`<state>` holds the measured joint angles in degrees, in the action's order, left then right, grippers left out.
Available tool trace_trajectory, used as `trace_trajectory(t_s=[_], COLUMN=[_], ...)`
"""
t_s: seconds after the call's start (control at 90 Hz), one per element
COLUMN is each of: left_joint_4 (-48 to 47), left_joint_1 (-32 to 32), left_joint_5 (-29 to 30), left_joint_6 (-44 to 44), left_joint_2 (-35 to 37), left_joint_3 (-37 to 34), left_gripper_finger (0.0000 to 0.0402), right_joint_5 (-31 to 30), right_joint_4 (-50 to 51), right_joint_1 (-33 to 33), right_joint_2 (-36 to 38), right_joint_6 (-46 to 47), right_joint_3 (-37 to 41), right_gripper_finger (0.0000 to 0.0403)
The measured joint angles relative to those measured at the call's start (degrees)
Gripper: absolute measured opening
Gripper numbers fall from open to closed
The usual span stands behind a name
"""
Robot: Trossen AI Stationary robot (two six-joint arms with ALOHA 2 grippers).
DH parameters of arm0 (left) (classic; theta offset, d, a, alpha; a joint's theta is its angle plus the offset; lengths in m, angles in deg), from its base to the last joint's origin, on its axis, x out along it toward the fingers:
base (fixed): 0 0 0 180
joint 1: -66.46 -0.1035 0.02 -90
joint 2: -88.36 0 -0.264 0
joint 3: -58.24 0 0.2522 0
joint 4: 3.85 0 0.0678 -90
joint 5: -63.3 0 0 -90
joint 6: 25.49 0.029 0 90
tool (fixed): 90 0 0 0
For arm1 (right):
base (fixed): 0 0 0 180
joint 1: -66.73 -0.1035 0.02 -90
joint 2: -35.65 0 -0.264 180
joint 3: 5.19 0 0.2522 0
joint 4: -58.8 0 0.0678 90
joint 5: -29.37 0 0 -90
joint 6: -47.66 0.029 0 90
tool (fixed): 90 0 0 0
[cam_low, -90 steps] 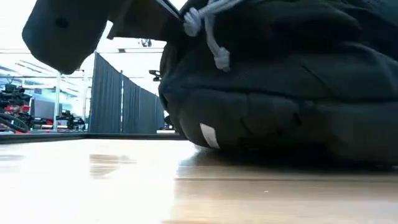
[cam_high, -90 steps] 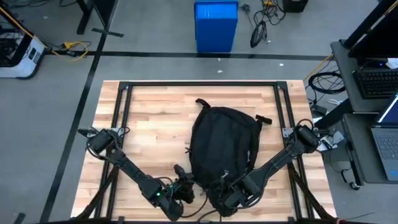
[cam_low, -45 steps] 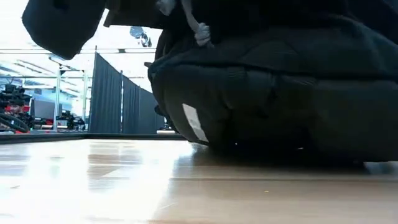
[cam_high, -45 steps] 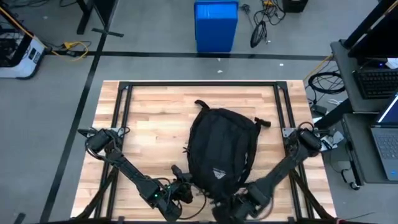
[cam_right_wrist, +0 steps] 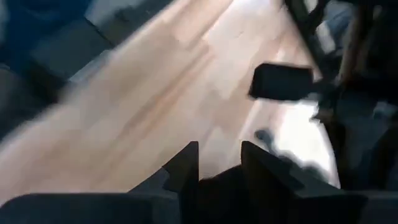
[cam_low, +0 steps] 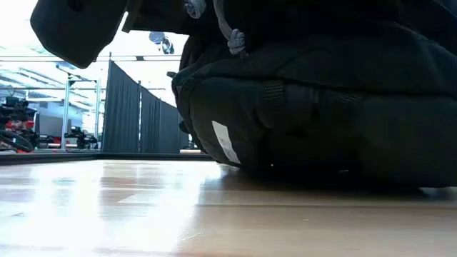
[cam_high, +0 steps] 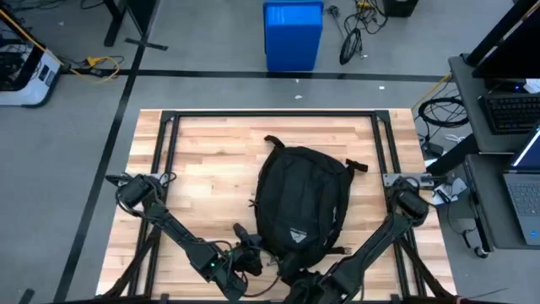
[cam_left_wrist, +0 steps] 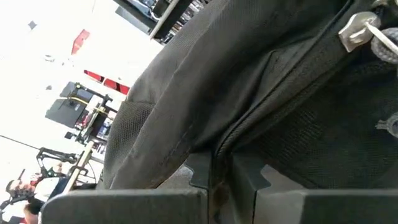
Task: Unpack backpack
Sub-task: Open the black backpack
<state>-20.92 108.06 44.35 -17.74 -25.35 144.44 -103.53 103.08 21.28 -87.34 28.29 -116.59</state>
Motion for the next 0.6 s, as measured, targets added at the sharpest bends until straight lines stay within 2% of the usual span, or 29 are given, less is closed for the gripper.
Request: trace_trajectory(t_s=[0.278, 0.6], left_joint_4=[-0.1, -0.2], left_joint_1=[0.0, 0.0], left_joint_5=[-0.3, -0.5], left_joint_6=[0.0, 0.0], left_joint_2=[0.0, 0.0], left_joint_3=[0.0, 0.0], left_gripper_finger=[0.0007, 0.0007], right_joint_5=[-12.6, -14.0], right_joint_4=[-4.4, 1.3], right_joint_1=[-2.2, -2.2], right_joint_2=[-0.4, -0.4], right_joint_6=[-8.6, -6.7], right_joint_3=[-0.1, -0.1], right_gripper_finger=[0.0105, 0.0105])
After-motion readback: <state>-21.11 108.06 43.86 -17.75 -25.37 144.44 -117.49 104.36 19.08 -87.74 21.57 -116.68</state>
